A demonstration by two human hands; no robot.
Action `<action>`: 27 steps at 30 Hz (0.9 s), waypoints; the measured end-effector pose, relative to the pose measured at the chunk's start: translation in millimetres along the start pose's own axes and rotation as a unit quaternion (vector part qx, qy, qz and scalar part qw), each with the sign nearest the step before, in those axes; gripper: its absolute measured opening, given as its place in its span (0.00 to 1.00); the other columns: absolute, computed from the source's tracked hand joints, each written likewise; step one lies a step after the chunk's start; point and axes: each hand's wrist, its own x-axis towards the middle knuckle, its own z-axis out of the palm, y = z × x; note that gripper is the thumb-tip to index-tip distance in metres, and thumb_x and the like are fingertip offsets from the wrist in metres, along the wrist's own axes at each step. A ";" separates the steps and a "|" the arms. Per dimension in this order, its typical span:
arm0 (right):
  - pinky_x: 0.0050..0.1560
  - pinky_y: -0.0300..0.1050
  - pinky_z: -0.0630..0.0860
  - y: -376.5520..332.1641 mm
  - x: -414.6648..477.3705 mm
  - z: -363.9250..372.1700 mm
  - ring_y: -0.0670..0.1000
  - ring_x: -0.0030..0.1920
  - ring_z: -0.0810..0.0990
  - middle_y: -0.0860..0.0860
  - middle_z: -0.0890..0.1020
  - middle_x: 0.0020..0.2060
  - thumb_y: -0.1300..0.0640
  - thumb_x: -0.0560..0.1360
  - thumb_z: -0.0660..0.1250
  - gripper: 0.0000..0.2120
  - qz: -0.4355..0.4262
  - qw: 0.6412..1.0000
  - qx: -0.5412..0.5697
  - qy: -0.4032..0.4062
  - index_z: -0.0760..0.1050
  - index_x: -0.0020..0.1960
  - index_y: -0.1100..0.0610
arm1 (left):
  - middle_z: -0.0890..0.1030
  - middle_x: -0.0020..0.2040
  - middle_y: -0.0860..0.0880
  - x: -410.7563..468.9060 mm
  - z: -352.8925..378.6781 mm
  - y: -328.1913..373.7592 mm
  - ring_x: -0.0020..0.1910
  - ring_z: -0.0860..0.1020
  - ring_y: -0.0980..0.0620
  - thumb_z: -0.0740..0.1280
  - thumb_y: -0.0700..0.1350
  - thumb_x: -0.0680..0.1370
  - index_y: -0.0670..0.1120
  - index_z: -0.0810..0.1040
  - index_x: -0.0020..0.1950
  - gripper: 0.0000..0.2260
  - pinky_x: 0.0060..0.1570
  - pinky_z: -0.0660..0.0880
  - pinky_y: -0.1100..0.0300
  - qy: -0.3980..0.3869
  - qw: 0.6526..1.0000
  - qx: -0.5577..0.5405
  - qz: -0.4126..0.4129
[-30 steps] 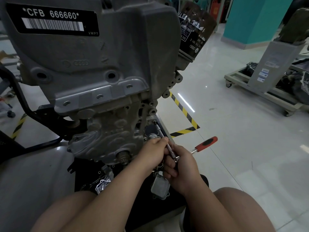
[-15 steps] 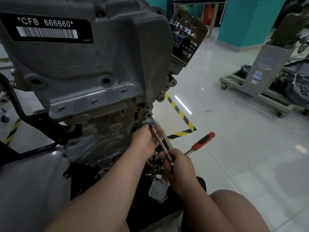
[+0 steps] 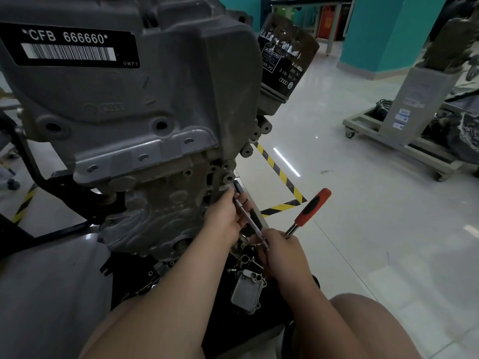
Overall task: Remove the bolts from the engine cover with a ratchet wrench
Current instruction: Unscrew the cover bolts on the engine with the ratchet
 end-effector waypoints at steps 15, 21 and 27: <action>0.21 0.38 0.60 2.0 -18.4 -18.8 0.47 0.20 0.62 0.50 0.66 0.21 0.54 0.78 0.61 0.18 -0.036 0.999 -0.022 0.011 0.80 0.42 0.67 | 0.76 0.25 0.50 -9.2 -0.8 -4.1 0.32 0.76 0.48 0.58 0.47 0.77 0.45 0.69 0.35 0.12 0.38 0.76 0.58 -0.015 1.000 -0.007 -0.014; 0.21 0.37 0.62 1.6 -22.3 -27.1 0.48 0.21 0.63 0.51 0.66 0.21 0.55 0.79 0.61 0.18 -0.070 0.997 -0.009 -0.013 0.82 0.36 0.61 | 0.81 0.29 0.49 -20.2 -7.6 -6.3 0.28 0.79 0.52 0.58 0.47 0.77 0.45 0.72 0.35 0.12 0.38 0.74 0.59 -0.014 0.999 -0.028 0.044; 0.22 0.40 0.61 -4.8 -28.4 -37.4 0.50 0.21 0.61 0.54 0.63 0.21 0.57 0.77 0.58 0.19 -0.105 0.993 0.030 -0.054 0.82 0.33 0.58 | 0.79 0.29 0.49 -49.4 -23.5 7.2 0.29 0.75 0.53 0.56 0.40 0.77 0.45 0.69 0.34 0.11 0.33 0.71 0.61 -0.090 0.977 -0.088 0.172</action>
